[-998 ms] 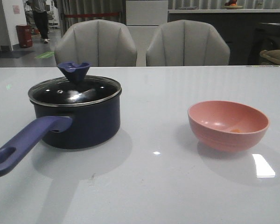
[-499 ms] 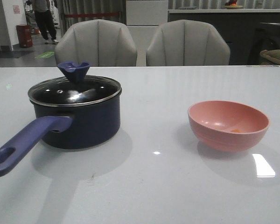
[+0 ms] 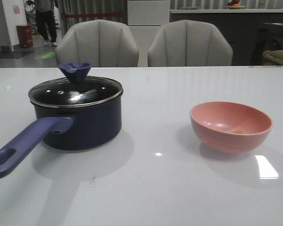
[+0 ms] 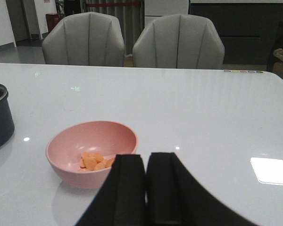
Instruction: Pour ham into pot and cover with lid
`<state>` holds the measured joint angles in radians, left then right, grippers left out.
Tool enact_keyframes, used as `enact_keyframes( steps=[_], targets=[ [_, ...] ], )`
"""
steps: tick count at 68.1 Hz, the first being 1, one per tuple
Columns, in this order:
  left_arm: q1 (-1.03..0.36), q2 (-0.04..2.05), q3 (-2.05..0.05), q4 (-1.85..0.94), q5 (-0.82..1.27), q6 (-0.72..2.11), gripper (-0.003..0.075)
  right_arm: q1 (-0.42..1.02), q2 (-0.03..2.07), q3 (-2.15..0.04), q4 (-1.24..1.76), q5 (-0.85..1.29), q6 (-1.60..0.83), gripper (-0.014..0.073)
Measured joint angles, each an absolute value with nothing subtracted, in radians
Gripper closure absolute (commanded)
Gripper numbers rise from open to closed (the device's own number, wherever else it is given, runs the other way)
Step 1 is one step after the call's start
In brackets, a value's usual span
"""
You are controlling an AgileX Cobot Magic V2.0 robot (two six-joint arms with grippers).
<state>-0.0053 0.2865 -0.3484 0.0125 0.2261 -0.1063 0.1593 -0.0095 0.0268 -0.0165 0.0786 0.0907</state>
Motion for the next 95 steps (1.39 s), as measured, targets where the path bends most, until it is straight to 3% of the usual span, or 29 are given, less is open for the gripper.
enact_keyframes(
  steps=[20,27,36,42,63,95],
  targets=[
    [-0.005,0.332,-0.348,0.011,0.251,-0.108,0.0576,0.159,-0.009,0.027,-0.016,0.079,0.091,0.0435],
    [-0.005,0.332,-0.346,0.011,0.262,-0.108,0.0453,0.159,-0.009,0.027,-0.016,0.079,0.091,0.0435],
    [-0.005,0.332,-0.346,0.011,0.267,-0.108,0.0186,0.159,-0.009,0.027,-0.016,0.079,0.091,0.0435],
    [-0.005,0.334,-0.346,0.011,0.271,-0.108,0.0099,0.159,-0.009,0.027,-0.016,0.079,0.091,0.0435],
    [-0.078,0.505,-0.554,0.007,0.468,-0.110,0.0097,0.159,-0.009,0.027,-0.016,0.079,0.091,0.0435],
    [-0.301,1.195,-1.023,-0.074,0.549,-0.110,0.0100,0.159,-0.009,0.027,-0.016,0.081,0.091,0.0435]
  ],
)
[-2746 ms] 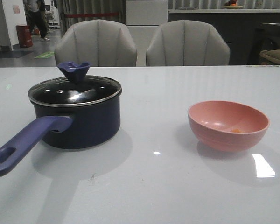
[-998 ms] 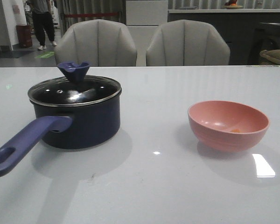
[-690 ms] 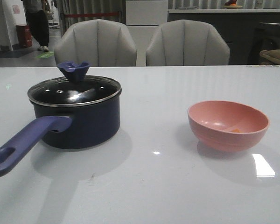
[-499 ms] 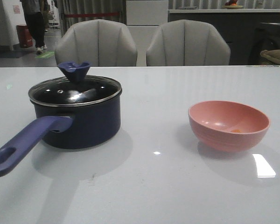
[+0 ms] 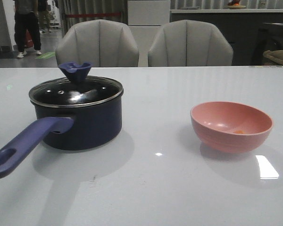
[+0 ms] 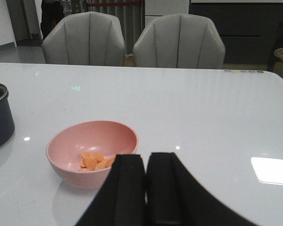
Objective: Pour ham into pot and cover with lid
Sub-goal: 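Lower the left gripper onto the purple lid knob and grasp it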
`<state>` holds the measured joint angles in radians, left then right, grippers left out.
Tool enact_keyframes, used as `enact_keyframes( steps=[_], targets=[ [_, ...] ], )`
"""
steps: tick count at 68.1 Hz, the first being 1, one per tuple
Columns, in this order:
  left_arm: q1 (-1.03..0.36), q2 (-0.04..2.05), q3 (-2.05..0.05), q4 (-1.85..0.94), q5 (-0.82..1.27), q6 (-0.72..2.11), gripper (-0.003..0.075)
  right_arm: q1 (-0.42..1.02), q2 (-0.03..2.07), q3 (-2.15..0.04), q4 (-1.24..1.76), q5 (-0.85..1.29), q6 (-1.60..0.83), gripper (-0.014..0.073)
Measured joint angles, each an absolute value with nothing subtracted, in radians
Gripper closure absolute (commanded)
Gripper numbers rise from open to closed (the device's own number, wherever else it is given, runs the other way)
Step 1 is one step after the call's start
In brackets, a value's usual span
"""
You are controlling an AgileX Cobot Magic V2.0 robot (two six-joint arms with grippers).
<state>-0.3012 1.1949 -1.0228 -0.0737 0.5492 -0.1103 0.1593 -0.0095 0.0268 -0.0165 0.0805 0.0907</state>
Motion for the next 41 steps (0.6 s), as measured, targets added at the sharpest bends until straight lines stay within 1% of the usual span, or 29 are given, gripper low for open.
enact_keyframes(
  steps=[11,27,33,41],
  targets=[
    [-0.371,1.431,-1.234,-0.072,0.654,-0.110,0.0104,0.159,-0.009,0.027,-0.016,0.081,0.091,0.0435],
    [-0.435,1.742,-1.591,0.027,0.903,-0.171,0.0104,0.159,-0.009,0.027,-0.016,0.081,0.091,0.0435],
    [-0.440,1.824,-1.702,0.073,1.008,-0.207,0.0104,0.159,-0.009,0.027,-0.016,0.081,0.091,0.0435],
    [-0.440,1.914,-1.803,0.091,1.099,-0.230,0.0104,0.159,-0.009,0.027,-0.016,0.081,0.091,0.0435]
  ],
)
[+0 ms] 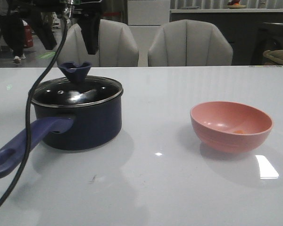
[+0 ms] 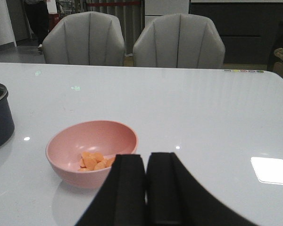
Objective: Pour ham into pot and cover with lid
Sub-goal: 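Lower the left gripper onto the purple lid knob and grasp it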
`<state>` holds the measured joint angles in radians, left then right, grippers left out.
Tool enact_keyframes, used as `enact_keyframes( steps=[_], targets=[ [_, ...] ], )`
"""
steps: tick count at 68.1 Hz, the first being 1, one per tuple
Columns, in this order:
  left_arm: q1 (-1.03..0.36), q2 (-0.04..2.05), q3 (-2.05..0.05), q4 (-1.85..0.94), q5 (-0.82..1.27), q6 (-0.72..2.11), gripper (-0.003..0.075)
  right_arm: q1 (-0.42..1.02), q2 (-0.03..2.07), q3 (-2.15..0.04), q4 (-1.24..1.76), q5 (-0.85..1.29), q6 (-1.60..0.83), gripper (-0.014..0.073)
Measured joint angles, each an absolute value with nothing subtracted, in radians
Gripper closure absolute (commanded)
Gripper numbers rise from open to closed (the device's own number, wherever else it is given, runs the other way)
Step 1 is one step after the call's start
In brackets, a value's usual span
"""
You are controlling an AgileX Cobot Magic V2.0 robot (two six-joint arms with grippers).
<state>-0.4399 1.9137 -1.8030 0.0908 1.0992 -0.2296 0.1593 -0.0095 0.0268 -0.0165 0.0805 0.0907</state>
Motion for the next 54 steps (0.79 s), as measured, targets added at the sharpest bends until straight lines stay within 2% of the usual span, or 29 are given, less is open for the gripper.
enact_keyframes(
  steps=[25,28,43,54],
  targets=[
    [-0.440,2.005,-1.865,0.087,1.169,-0.238,0.0116,0.159,-0.009,0.027,-0.016,0.081,0.091,0.0435],
    [-0.440,2.012,-1.865,0.079,1.169,-0.238,0.0142,0.159,-0.009,0.027,-0.016,0.081,0.091,0.0435],
    [-0.440,2.029,-1.865,0.060,1.169,-0.238,0.0367,0.159,-0.009,0.027,-0.016,0.081,0.091,0.0435],
    [-0.440,2.029,-1.869,0.058,1.169,-0.240,0.0449,0.159,-0.009,0.027,-0.016,0.081,0.091,0.0435]
  ],
)
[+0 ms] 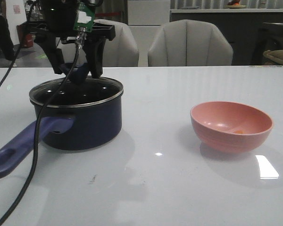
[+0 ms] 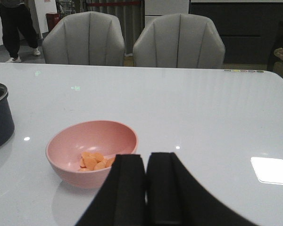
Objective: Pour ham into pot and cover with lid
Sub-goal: 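Lower the left gripper onto the purple lid knob and grasp it, then lift the glass lid off the saucepan with the left gripper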
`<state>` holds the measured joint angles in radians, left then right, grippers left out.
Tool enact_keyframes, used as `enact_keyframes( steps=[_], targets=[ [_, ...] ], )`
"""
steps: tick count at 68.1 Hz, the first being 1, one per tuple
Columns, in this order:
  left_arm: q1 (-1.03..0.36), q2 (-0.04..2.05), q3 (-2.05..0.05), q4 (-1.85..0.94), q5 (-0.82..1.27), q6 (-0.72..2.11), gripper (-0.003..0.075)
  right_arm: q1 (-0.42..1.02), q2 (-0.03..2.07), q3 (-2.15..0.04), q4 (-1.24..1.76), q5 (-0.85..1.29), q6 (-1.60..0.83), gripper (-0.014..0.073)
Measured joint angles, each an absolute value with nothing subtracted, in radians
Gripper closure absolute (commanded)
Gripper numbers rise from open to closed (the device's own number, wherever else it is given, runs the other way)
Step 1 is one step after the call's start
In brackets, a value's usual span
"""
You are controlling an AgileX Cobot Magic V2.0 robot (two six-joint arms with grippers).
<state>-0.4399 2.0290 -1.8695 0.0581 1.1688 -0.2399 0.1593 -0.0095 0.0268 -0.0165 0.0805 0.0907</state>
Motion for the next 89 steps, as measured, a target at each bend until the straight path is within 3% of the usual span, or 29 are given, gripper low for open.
enact_keyframes(
  steps=[24,44,68,89],
  targets=[
    [-0.440,2.013,-1.893,0.036,1.179,-0.243,0.0453,0.159,-0.009,0.027,-0.016,0.081,0.091,0.0435],
    [-0.357,1.850,-1.862,0.034,1.185,-0.237,0.0453,0.159,-0.009,0.027,-0.016,0.081,0.091,0.0435],
    [-0.051,1.653,-1.512,0.044,1.054,-0.164,0.0463,0.159,-0.009,0.027,-0.016,0.081,0.091,0.0435],
    [0.011,1.655,-1.231,0.041,0.859,-0.140,0.0463,0.159,-0.009,0.027,-0.016,0.081,0.091,0.0435]
  ],
)
